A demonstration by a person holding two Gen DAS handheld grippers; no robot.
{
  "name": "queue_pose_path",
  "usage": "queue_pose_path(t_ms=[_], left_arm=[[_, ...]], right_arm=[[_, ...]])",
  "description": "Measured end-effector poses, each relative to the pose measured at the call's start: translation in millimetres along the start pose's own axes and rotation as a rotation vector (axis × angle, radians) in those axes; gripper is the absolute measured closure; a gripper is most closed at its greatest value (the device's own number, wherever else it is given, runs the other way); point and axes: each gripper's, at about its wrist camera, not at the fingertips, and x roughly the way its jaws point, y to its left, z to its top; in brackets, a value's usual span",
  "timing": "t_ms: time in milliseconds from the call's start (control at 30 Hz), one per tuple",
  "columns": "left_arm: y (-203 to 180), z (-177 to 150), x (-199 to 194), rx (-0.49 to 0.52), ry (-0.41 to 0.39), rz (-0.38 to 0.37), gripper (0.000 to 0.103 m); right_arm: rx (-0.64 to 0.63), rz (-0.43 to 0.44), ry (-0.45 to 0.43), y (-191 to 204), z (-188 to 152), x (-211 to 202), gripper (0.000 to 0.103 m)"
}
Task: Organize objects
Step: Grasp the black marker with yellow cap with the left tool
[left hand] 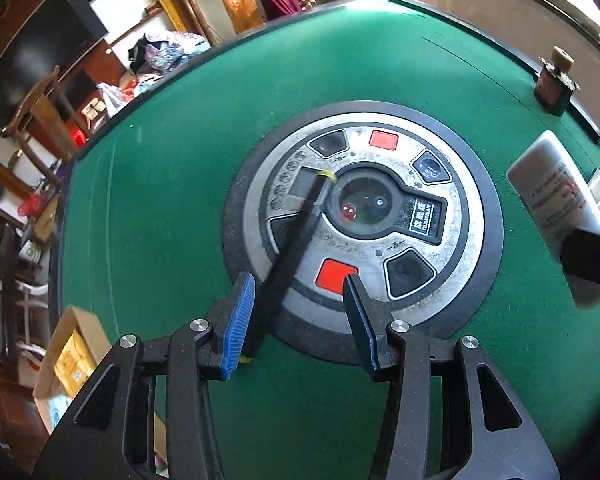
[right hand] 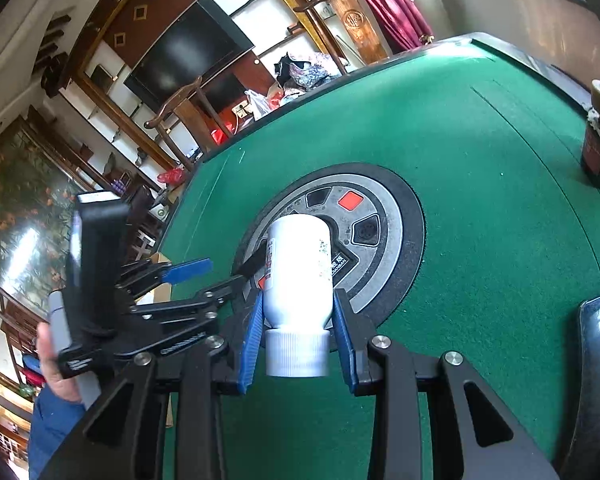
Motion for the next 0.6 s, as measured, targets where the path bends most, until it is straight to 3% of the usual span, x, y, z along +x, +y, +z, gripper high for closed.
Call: queue_pose_path(t_ms=[200, 500, 600], left_arm=[[4, 6, 24, -0.009, 0.045, -0.015, 0.058], [18, 2, 39, -0.193, 0.071, -0.098, 0.088], [12, -9, 33, -0.269, 0.067, -0.072, 0.089]], right_arm=[[0.006, 0.006, -0.01, -1, -1, -2, 0.07], [0.012, 0.017, -0.003, -2, -1, 1, 0.07], [0.012, 0.009, -0.006, -2, -3, 1, 0.07]])
